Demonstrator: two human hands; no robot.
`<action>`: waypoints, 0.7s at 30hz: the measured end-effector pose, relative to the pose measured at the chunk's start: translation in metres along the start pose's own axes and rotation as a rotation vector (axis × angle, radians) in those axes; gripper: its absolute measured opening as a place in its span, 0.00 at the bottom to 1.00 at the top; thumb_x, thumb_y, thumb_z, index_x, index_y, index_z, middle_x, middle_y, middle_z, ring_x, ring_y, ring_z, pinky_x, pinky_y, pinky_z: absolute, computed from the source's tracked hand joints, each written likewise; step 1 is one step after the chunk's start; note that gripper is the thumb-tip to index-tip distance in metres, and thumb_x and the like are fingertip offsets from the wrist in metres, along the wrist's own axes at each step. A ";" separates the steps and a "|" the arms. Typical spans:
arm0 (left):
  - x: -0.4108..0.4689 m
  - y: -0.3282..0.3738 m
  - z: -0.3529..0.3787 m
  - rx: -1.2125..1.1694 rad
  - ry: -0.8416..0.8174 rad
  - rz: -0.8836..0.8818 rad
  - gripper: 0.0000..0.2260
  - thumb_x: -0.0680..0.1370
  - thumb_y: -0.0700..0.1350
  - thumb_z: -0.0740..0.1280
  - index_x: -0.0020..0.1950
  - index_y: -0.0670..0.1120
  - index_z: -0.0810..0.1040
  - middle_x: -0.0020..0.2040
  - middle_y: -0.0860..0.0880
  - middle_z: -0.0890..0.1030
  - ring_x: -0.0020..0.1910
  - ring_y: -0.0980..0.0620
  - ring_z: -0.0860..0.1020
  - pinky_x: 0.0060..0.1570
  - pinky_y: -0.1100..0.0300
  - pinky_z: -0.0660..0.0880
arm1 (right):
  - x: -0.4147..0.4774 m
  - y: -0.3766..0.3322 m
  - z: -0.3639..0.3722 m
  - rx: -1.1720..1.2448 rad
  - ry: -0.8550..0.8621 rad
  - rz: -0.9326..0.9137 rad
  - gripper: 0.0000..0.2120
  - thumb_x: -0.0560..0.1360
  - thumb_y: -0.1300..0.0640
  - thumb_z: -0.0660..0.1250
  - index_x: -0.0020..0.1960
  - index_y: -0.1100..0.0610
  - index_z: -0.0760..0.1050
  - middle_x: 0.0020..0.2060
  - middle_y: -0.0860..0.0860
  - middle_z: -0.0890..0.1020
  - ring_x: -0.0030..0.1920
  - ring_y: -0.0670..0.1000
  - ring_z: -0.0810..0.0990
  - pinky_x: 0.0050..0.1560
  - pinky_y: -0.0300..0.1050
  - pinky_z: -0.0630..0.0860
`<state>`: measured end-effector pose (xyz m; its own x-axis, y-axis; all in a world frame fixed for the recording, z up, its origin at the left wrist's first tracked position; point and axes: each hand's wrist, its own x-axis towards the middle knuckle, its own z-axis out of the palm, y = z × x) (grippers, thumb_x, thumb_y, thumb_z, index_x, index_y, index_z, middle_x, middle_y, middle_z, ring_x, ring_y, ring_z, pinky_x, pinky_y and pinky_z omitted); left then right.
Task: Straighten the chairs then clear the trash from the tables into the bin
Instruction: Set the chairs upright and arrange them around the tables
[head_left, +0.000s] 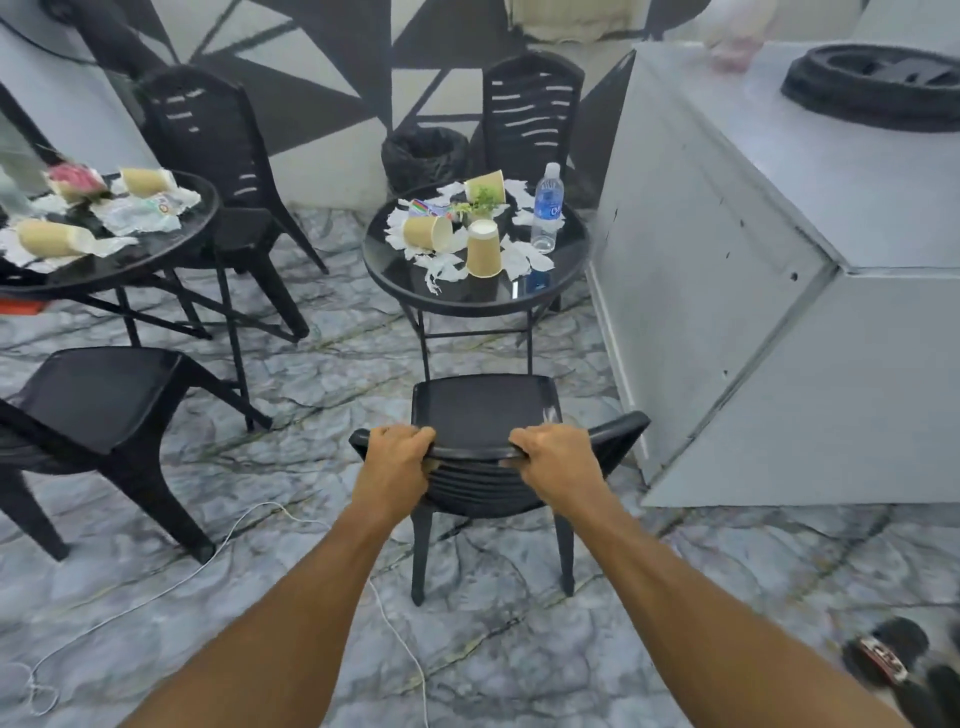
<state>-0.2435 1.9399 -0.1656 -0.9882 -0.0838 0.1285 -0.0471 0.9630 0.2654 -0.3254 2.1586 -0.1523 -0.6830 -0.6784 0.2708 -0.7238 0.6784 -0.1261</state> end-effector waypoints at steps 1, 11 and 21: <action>0.007 -0.005 -0.003 -0.005 0.000 0.020 0.15 0.66 0.31 0.72 0.36 0.46 0.68 0.31 0.47 0.73 0.31 0.43 0.72 0.35 0.54 0.65 | 0.007 0.001 0.001 0.021 0.010 0.021 0.20 0.59 0.52 0.82 0.30 0.54 0.69 0.22 0.49 0.75 0.24 0.55 0.75 0.24 0.40 0.65; 0.032 -0.043 -0.007 0.035 0.099 0.142 0.13 0.70 0.33 0.71 0.41 0.45 0.67 0.35 0.47 0.73 0.36 0.43 0.70 0.41 0.53 0.59 | 0.037 -0.004 0.015 0.013 0.105 0.034 0.19 0.68 0.47 0.76 0.32 0.54 0.68 0.24 0.50 0.76 0.27 0.55 0.76 0.25 0.46 0.70; 0.058 -0.047 0.006 -0.035 0.063 0.069 0.16 0.72 0.33 0.71 0.39 0.47 0.65 0.35 0.50 0.71 0.38 0.46 0.70 0.44 0.50 0.65 | 0.063 0.011 0.018 0.008 0.002 0.096 0.18 0.70 0.44 0.73 0.34 0.54 0.70 0.26 0.50 0.76 0.31 0.54 0.76 0.29 0.47 0.72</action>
<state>-0.3000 1.8913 -0.1765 -0.9777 -0.0341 0.2074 0.0273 0.9577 0.2864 -0.3782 2.1188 -0.1536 -0.7494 -0.6095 0.2588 -0.6555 0.7382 -0.1595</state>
